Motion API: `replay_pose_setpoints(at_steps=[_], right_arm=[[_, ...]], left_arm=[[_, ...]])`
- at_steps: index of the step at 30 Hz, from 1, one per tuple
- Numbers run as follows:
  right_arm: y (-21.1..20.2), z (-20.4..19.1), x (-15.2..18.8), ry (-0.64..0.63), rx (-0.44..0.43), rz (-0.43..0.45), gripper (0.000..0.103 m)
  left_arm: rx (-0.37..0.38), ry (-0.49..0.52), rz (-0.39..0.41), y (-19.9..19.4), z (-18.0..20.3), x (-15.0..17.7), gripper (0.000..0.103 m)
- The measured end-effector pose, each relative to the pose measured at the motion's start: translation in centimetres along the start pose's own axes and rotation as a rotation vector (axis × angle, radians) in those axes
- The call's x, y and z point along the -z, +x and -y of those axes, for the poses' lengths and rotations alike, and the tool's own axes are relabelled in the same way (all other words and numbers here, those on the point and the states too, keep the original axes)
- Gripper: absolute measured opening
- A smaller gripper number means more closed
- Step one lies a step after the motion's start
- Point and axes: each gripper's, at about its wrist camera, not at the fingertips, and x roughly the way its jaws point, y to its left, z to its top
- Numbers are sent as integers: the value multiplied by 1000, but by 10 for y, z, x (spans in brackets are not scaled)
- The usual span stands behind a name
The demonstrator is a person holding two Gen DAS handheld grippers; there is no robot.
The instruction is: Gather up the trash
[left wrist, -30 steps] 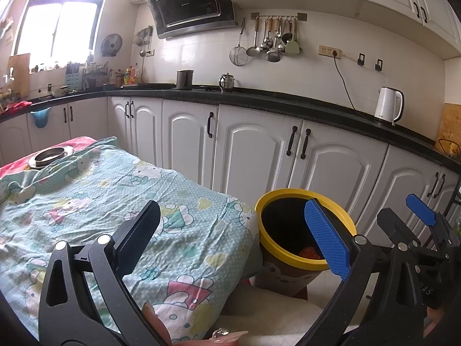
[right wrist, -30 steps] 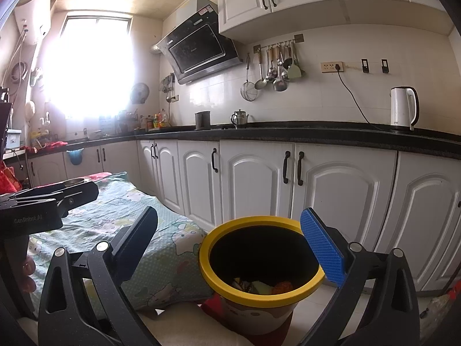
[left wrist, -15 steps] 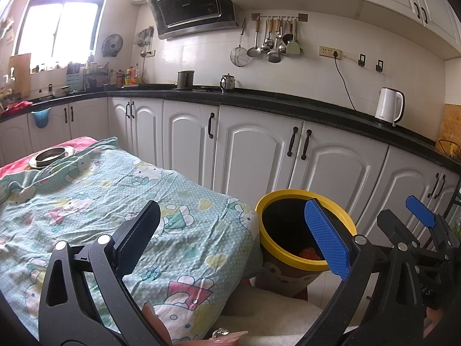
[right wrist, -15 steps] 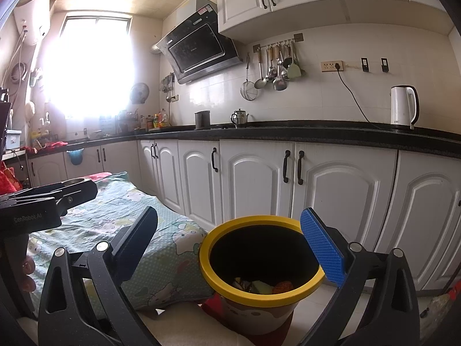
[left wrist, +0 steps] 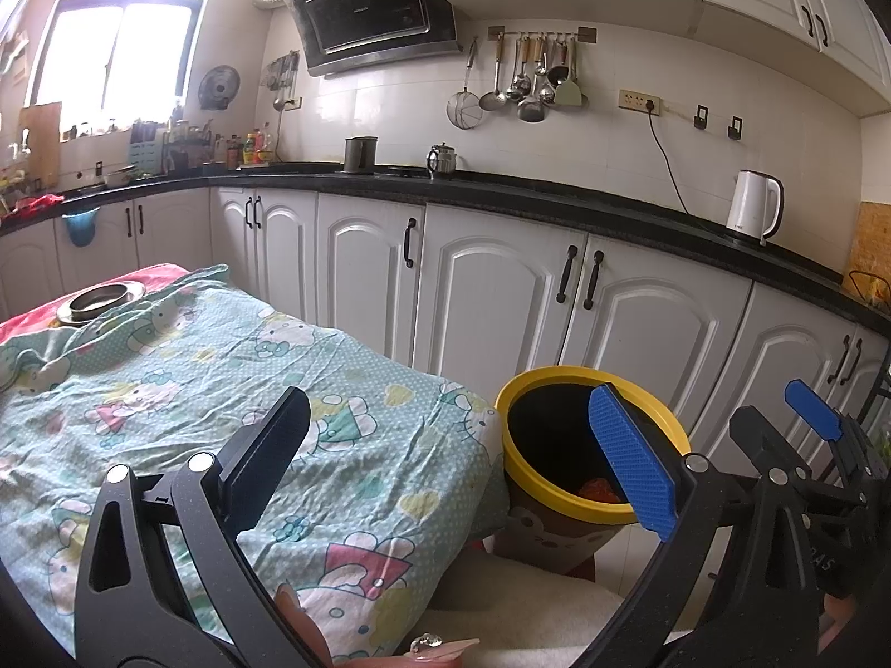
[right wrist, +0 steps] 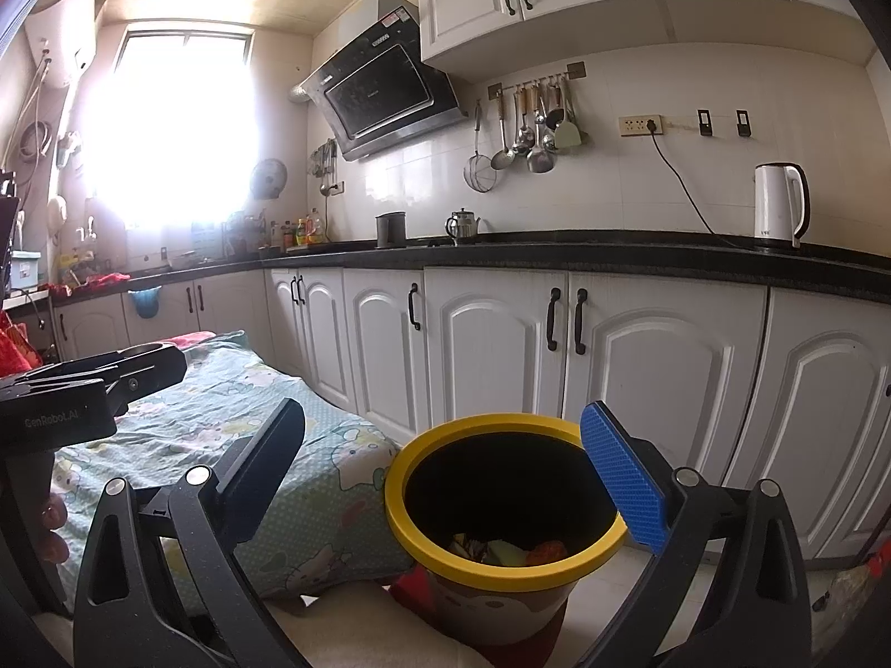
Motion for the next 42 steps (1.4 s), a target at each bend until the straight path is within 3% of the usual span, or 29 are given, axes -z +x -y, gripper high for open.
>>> replay_pose_setpoints(at_steps=[32, 42], right_arm=[[1, 3, 1, 10, 5, 0, 97], [7, 7, -1, 26, 32, -30, 97]], left_arm=[[-9, -1, -1, 3, -1, -2, 92], [-45, -10, -28, 6, -12, -7, 92]])
